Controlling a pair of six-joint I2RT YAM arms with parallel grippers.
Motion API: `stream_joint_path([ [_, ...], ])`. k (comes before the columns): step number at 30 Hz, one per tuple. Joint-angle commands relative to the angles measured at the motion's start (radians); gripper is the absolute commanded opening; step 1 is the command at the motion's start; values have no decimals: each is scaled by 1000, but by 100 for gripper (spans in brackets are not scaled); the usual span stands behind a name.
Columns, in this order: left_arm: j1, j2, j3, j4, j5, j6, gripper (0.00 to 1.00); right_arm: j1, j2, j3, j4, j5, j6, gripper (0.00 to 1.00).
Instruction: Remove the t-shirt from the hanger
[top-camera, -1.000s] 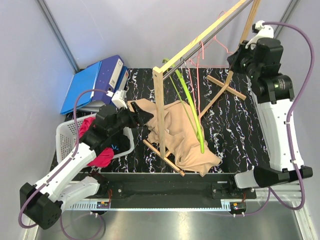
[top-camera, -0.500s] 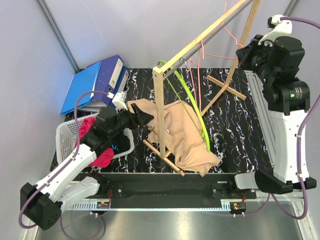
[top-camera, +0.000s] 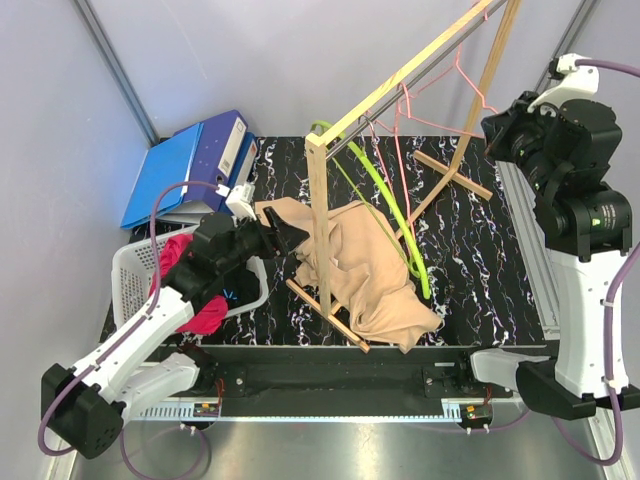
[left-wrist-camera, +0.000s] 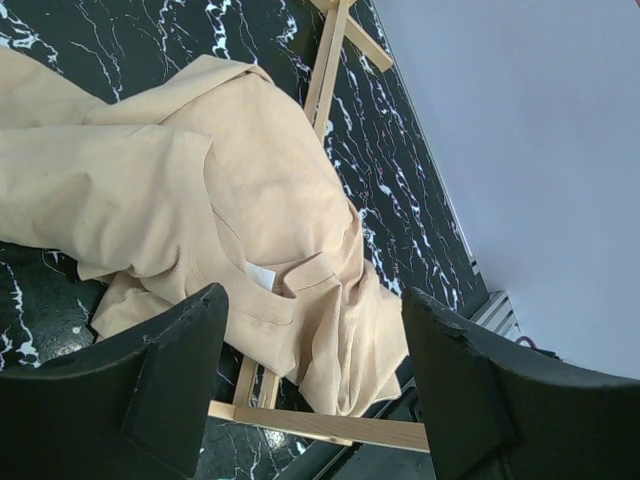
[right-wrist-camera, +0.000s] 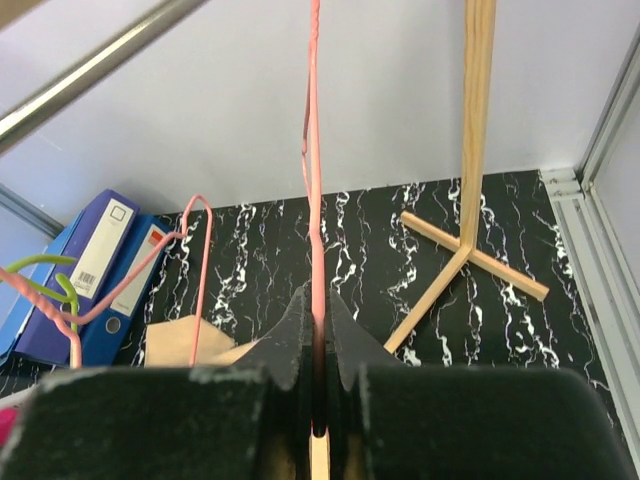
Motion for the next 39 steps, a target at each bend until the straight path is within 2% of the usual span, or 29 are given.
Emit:
stream_joint_path([
  [1, 4, 18, 9, 45, 22, 6, 73, -6, -51, -47, 16, 20, 26, 0],
  [5, 4, 33, 25, 39, 25, 11, 73, -6, -84, -94, 14, 13, 47, 0],
  [9, 4, 85, 65, -34, -39, 37, 75, -6, -118, -176, 11, 16, 92, 0],
  [10, 4, 105, 97, -56, -56, 45, 77, -6, -126, -186, 5, 19, 105, 4],
  [11, 0, 131, 113, -76, -73, 51, 80, -6, -129, -196, -12, 24, 112, 20],
  [12, 2, 177, 128, -103, -87, 54, 82, -6, -134, -219, -18, 24, 116, 28],
  [13, 2, 208, 143, -112, -81, 55, 88, -6, -147, -234, -21, 24, 124, 36],
  [15, -3, 285, 183, -119, -65, 52, 91, -6, -169, -288, -26, 21, 130, 56],
  [17, -22, 334, 223, -119, -71, 54, 93, -6, -206, -343, -30, 23, 141, 68],
  [18, -39, 363, 234, -120, -103, 65, 94, -6, -218, -360, -30, 24, 142, 78],
  [21, -47, 478, 282, -125, -137, 65, 97, -6, -261, -420, -39, 29, 158, 92],
  [26, -61, 656, 344, -129, -180, 28, 99, -6, -321, -499, -50, 23, 152, 100],
  [33, -125, 898, 447, -146, -228, -3, 99, -6, -367, -562, -50, 26, 133, 100],
  [36, -144, 984, 486, -140, -180, -7, 99, -6, -384, -582, -43, -3, 142, 100],
  [39, -141, 988, 467, -85, -133, -18, 73, -6, -404, -607, -38, -20, 141, 100],
])
